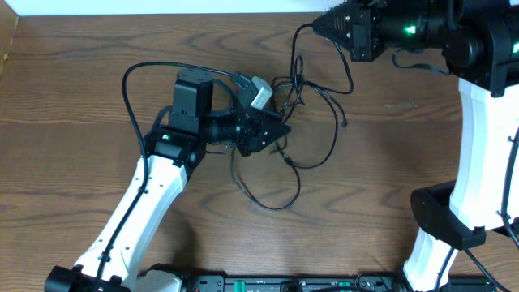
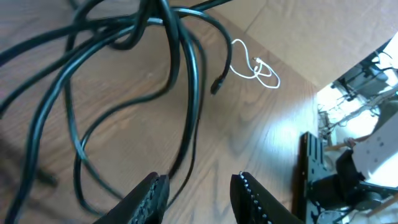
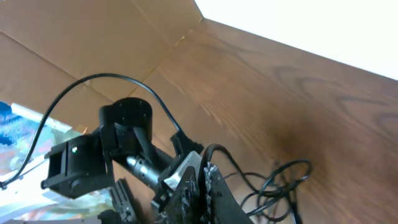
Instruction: Untangle cables
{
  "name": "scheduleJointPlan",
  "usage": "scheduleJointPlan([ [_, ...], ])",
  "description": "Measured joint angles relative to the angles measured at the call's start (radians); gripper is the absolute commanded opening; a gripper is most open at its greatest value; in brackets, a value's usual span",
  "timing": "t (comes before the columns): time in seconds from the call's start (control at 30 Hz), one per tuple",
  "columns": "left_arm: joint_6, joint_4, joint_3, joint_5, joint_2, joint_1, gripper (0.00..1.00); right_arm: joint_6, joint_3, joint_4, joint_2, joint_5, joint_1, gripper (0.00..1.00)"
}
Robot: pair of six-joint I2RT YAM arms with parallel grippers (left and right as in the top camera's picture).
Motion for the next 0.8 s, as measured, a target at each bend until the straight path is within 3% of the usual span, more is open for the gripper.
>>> scheduleJointPlan([
  [0.27,-0.016,0.024,0.0,-0.02,0.0,-0.037,0.48,-0.007,0.0,0.002,0.0,0.0,0.0,0.01],
  [0.33,-0.018,0.042,0.0,-0.039,0.0,-0.059,0.54,-0.007,0.0,0.002,0.0,0.0,0.0,0.01],
  [0.43,-0.021,0.067,0.0,-0.082,0.0,-0.085,0.56,-0.007,0.0,0.002,0.0,-0.001,0.0,0.01],
  [0.53,-0.02,0.085,0.0,-0.126,0.0,-0.103,0.56,-0.007,0.0,0.001,0.0,-0.004,0.0,0.01],
  [0.6,-0.02,0.091,0.0,-0.161,0.0,-0.108,0.49,-0.007,0.0,0.0,0.0,-0.006,0.0,0.01],
  [0.8,-0.02,0.099,0.0,-0.283,0.011,-0.108,0.49,-0.008,0.0,0.0,0.0,-0.031,0.0,0.01],
])
